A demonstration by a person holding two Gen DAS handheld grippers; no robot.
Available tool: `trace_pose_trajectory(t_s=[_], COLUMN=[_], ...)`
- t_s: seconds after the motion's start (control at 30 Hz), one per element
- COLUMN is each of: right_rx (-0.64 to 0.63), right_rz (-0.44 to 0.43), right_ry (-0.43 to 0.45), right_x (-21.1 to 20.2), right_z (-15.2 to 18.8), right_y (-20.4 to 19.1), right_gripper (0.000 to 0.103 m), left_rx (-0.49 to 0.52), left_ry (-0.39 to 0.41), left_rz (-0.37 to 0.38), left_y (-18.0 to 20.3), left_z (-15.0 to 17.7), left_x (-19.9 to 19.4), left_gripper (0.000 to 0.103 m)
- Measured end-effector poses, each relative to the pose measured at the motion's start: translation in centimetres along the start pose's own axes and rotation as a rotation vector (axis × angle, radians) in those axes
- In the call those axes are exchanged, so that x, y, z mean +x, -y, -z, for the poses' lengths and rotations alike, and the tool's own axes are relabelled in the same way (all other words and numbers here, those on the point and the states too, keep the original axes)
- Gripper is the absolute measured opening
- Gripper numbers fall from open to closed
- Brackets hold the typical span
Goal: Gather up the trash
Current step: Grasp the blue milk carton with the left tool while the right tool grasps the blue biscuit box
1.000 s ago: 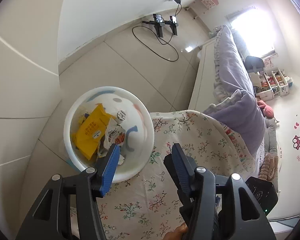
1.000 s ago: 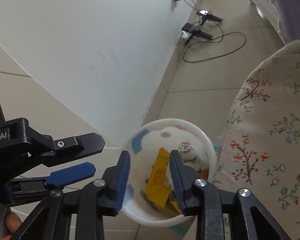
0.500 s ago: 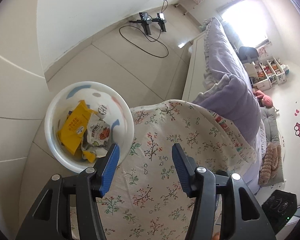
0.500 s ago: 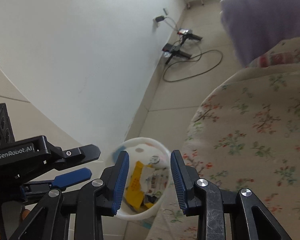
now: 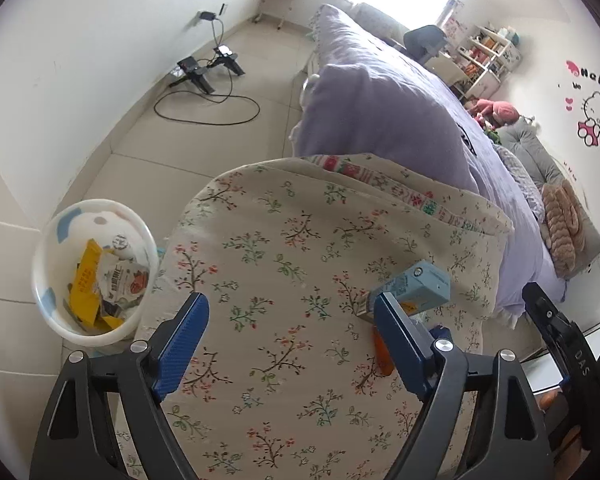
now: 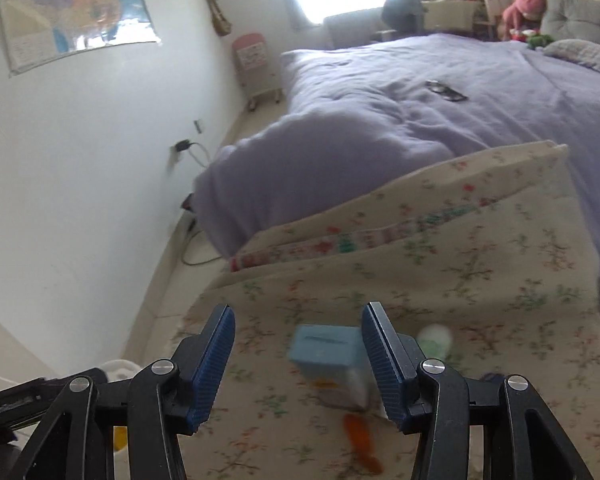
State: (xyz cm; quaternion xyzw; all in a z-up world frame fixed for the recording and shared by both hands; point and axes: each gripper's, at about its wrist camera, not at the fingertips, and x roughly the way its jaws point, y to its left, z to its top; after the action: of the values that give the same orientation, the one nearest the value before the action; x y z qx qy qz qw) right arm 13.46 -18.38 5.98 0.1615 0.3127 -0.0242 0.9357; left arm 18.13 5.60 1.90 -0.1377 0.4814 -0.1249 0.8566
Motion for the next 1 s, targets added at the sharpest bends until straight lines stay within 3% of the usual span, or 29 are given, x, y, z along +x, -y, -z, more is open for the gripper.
trace_pose_trajectory(t_s=[0.13,0.3,0.53,0.83,1.0], right_rx=[0.029,0.076,0.250,0.180,0.130], right_rz=[0.134,0.217,0.242,0.271,0.257], right_ry=[-0.043,-0.146,-0.314,-0.393,-0.488], right_x=[0.2,0.9,2.6,4.3,6.7], right_z=[0.4,1.2,3.8,4.6,6.0], right_y=[5.4,10.5,16.7,17.0,17.4], right_gripper=[0.059,0.060,0.060,0.060,0.060], left_rx=[0.110,0.221,0.338,0.409,0.407], left_ry=[-0.043,-0.099,-0.028,-0.010,-0.002], left_rz=[0.017,-0.009,-0.120,-0.229,-0.219], left_y=[4.2,8.6,13.0,14.5,14.4], left_z=[1.6,3.6,4.3,4.7,4.3], left_x=[2.1,5.5,9.1,13.4,14.4], left_gripper=[0.090,0.090,0.090,0.090,0.089])
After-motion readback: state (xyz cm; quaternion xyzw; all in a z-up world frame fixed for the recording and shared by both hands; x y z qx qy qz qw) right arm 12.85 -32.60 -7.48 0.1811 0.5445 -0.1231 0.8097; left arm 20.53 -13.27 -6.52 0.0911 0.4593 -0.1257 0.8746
